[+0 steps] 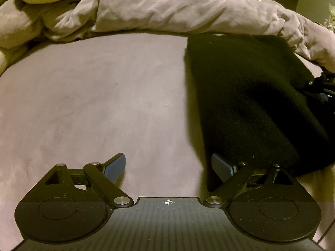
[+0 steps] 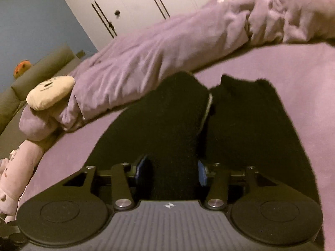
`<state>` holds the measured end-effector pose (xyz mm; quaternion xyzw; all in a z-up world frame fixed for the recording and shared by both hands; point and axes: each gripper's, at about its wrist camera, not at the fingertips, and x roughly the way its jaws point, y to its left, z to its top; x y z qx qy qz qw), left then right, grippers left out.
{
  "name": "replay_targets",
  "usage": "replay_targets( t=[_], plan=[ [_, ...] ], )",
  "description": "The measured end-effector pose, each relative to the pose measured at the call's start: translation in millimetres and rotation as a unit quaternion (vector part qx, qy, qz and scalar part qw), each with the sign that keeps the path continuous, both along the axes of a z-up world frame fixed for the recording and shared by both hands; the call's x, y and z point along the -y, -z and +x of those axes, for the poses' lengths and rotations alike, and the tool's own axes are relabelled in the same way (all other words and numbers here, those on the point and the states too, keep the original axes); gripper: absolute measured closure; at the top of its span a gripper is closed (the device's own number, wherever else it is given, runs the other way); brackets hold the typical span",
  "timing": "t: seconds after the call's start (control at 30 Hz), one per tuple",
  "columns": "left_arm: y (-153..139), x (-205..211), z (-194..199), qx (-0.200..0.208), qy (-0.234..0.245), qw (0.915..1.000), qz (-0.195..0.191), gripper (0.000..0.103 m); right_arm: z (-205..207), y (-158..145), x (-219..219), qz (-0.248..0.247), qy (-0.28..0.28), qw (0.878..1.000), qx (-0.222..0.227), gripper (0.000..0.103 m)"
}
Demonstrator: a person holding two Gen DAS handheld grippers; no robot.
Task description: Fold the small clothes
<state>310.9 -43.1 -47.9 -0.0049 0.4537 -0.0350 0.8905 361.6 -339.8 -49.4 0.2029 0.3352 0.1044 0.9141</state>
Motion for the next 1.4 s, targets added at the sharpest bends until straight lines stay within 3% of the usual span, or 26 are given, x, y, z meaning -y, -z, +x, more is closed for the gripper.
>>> replay_targets(
  t=[0.1,0.23,0.33,0.43,0.53,0.67,0.83,0.97,1.1,1.2,1.27,1.4],
  plan=[
    [-5,1,-2,0.003,0.006,1.0,0.005,0.009,-7,-15,-12,-0.081,0.001,0.996,0.034,0.084],
    [-19,1,-5,0.022,0.015,0.9997,0.0,0.008,-28,-31,-6,-0.146,0.036,0.986,0.079,0.086],
    [-25,5,-5,0.034,0.021,0.9992,0.007,0.007,-38,-21,9,-0.183,0.063,0.979,0.068,0.086],
    [-20,9,0,0.024,0.02,0.9995,0.002,0.007,-35,15,28,-0.177,0.07,0.982,0.008,0.082],
    [-15,16,2,0.013,0.024,0.9996,-0.002,0.007,-42,23,29,-0.185,0.066,0.98,0.028,0.077],
    [-12,20,-2,0.014,0.027,0.9995,0.012,0.007,-50,1,32,-0.154,0.082,0.984,0.042,0.044],
    [-10,20,0,0.011,0.022,0.9997,0.009,0.007,-70,-3,47,-0.117,0.091,0.988,0.042,0.03],
    [-10,25,-1,0.01,0.025,0.9996,0.006,0.007,-70,8,58,-0.029,0.075,0.997,0.014,0.03],
    [-11,21,-2,0.008,0.028,0.9996,0.002,0.007,-59,25,61,0.052,0.063,0.996,-0.016,0.028],
    [-12,18,-3,0.005,0.03,0.9995,-0.001,0.007,-57,30,64,0.085,0.067,0.994,-0.016,0.033],
    [-12,17,-3,0.004,0.03,0.9995,-0.004,0.007,-56,30,66,0.102,0.06,0.993,-0.013,0.051],
    [-10,19,-4,0.0,0.027,0.9996,-0.009,0.007,-50,29,64,0.105,0.066,0.992,-0.018,0.044]
  ],
)
